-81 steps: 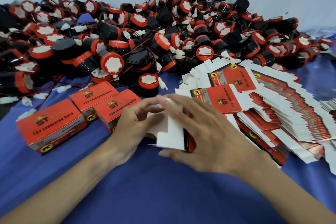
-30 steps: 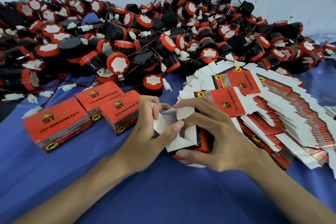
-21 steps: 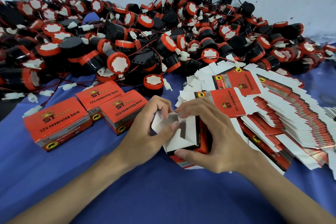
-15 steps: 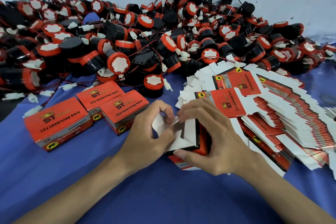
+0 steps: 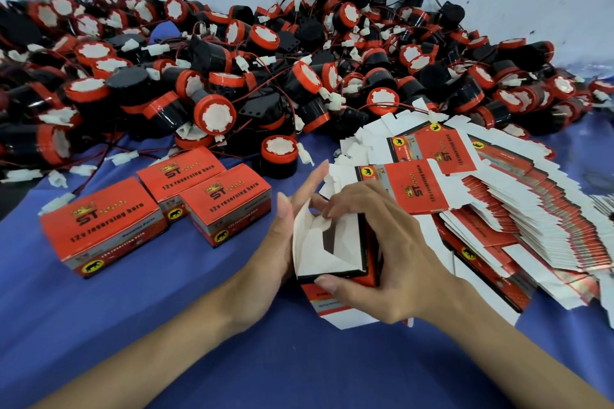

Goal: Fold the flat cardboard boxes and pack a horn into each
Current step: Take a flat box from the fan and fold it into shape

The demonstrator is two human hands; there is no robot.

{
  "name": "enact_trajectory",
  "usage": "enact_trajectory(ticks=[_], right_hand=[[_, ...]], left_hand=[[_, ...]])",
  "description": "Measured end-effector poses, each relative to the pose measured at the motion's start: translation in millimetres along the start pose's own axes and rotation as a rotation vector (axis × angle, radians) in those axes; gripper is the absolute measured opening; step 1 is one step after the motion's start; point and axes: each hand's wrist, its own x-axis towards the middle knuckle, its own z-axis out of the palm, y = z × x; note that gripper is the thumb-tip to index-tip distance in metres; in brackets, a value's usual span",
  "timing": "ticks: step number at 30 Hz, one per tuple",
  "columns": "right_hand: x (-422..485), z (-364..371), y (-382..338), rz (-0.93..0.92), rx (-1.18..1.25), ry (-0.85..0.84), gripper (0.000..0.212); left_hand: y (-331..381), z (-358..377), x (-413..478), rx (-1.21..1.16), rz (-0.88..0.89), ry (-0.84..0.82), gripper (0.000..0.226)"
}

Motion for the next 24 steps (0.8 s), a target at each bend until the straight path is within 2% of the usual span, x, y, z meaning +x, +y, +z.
enact_trajectory(ticks=[5,9,13,18,24], right_hand=[[1.0,0.2,-1.8,-0.008,0.022,0.004,0.051],[1.0,2.0,-4.3,0.006,0.065,0.015,0.056],[3.3,4.4,-3.8,-0.028,0.073,0.037,0.06],[5.4,4.1,-6.0,-0.019,0.025,0.032,0.062],[3.3,8.9,-8.7,0.132,-0.156,0.003,0.086]], left_hand=[[6.1,3.5,7.1,-0.118,-0.093,-0.039,0.052],[4.1,0.6,7.4,-0.075,-0.127,-0.012,0.062],[1.6,2.3,8.9,-0.008,-0.088,0.035,0.054],[2.8,4.8,10.0,-0.076,-0.042,0.106,0.055],[9.2,-1.3,12.3,-0.262,-0.055,0.242,0.067]])
